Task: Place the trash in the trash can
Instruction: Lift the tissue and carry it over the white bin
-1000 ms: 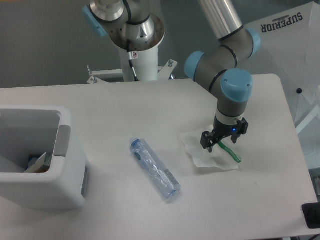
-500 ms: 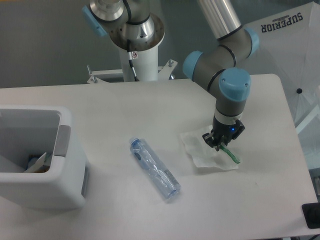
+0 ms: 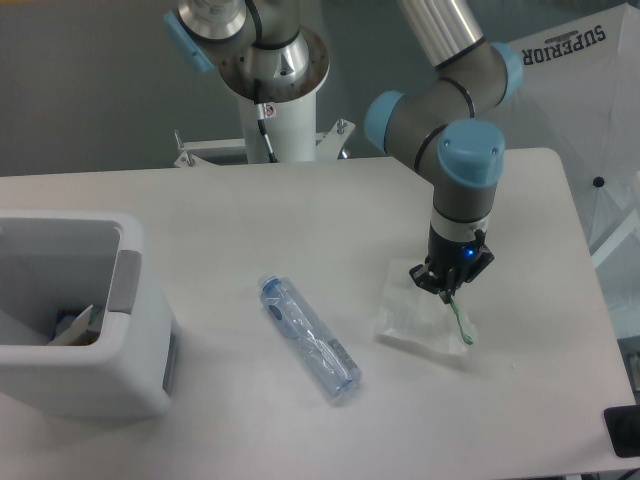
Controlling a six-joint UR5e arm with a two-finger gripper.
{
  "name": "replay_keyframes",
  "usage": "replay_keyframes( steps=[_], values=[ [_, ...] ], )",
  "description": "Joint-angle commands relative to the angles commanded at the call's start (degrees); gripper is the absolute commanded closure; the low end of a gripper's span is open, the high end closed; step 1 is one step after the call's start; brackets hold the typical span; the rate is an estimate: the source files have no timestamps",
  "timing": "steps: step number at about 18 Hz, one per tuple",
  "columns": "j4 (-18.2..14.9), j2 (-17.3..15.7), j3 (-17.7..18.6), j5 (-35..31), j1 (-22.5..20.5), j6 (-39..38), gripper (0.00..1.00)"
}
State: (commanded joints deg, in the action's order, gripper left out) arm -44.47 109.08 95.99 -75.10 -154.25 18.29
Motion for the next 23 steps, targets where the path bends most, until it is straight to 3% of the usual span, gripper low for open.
replay_keyframes(
  steps=[4,9,16,23],
  values=[
    [-0.2,-2.8,-5.6,11.5,-0.4,-8.8,1.0],
    [0.0,-7.7,-9.2,17.0,3.1,-14.6,1.0],
    [0.2,-14.1,-11.7,17.2,13.7,-13.3,1.0],
    [0.4,-18.3,-10.7,16.9,22.7,-0.7,1.0]
  ],
)
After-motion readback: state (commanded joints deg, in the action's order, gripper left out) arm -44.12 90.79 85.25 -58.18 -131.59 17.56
